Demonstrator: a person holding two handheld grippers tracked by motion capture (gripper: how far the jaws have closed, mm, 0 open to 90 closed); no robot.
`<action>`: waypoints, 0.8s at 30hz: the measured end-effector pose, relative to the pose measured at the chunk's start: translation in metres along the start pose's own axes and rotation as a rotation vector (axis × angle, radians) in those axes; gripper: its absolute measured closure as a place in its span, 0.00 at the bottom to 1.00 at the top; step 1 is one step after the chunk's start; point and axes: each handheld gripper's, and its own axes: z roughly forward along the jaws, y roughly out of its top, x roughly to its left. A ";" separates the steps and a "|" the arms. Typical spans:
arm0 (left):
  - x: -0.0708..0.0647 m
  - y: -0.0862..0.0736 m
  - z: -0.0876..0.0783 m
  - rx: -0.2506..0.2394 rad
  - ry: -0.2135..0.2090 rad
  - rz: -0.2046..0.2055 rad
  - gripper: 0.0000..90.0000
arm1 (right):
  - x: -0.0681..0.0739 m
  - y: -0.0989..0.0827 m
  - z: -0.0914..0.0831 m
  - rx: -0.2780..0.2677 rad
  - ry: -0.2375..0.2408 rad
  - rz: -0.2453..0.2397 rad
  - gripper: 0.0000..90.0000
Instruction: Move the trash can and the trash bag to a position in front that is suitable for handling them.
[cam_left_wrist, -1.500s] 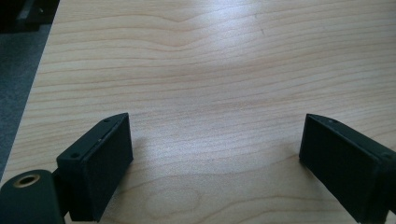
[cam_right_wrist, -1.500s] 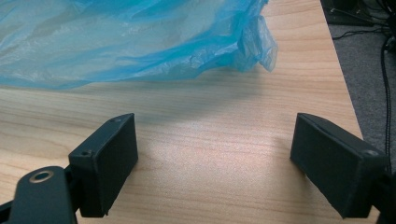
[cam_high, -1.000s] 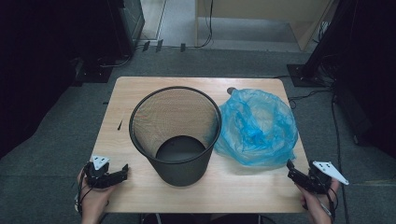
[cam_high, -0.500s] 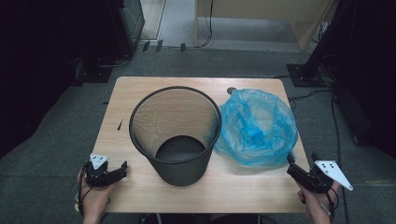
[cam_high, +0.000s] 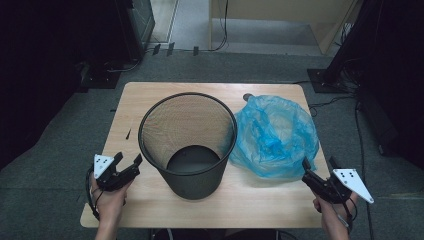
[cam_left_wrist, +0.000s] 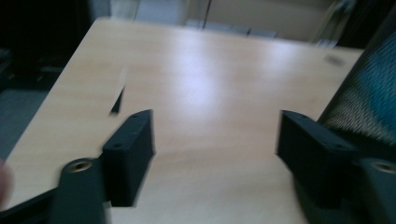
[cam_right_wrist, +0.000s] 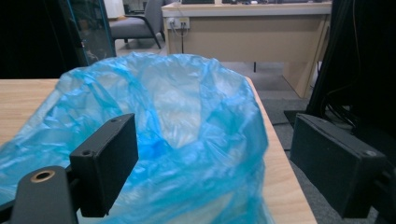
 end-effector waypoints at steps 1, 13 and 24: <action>-0.002 0.003 0.002 -0.022 -0.017 -0.013 0.33 | 0.002 0.001 0.001 -0.005 0.002 -0.005 0.17; -0.042 0.012 -0.005 -0.159 -0.232 0.083 0.65 | 0.024 0.009 0.006 -0.026 0.042 -0.029 0.17; -0.052 0.011 -0.015 -0.193 -0.293 0.108 0.89 | 0.039 0.013 0.010 -0.036 0.072 -0.048 0.17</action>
